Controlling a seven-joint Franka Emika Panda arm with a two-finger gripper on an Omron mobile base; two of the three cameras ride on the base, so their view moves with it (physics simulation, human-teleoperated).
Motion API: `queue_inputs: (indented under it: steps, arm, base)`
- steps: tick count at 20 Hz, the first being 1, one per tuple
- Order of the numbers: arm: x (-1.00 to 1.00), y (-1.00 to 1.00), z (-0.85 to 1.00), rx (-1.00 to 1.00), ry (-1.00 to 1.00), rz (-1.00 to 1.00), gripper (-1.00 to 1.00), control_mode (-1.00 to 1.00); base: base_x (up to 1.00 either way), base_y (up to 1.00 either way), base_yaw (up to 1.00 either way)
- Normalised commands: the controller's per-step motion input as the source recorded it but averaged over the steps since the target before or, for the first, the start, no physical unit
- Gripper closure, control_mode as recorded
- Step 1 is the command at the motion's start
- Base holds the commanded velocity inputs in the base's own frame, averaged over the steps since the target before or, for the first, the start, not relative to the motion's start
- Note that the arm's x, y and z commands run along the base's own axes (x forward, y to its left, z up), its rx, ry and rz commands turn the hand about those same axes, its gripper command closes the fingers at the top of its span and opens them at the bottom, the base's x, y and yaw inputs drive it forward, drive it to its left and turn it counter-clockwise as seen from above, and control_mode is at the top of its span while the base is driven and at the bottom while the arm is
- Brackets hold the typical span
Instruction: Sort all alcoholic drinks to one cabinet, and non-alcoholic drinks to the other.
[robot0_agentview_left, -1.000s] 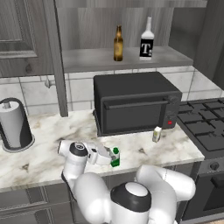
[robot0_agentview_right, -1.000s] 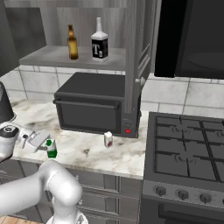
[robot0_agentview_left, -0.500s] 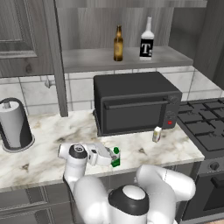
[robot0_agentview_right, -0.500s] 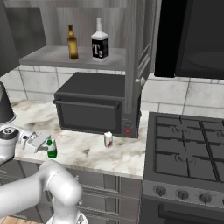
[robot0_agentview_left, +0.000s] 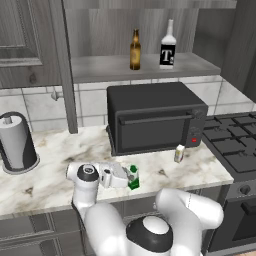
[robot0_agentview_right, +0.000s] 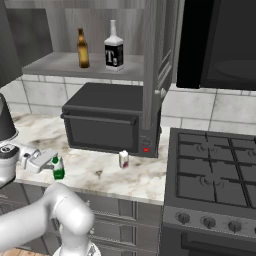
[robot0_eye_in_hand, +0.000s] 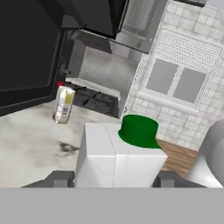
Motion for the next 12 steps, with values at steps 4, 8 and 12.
queue_inputs:
  steps: [4, 8, 12]
  arm:
    - [-0.5, -0.16, 0.63, 0.0, 0.0, 0.03, 1.0, -1.0]
    - [-0.54, -0.22, 0.64, 0.0, 0.0, 0.1, 1.0, -1.0]
    - [-0.51, -0.34, 0.49, 0.0, 0.0, 0.14, 1.0, -1.0]
  base:
    - [0.0, 0.0, 0.0]
    - [0.0, 0.0, 0.0]
    - [0.0, 0.0, 0.0]
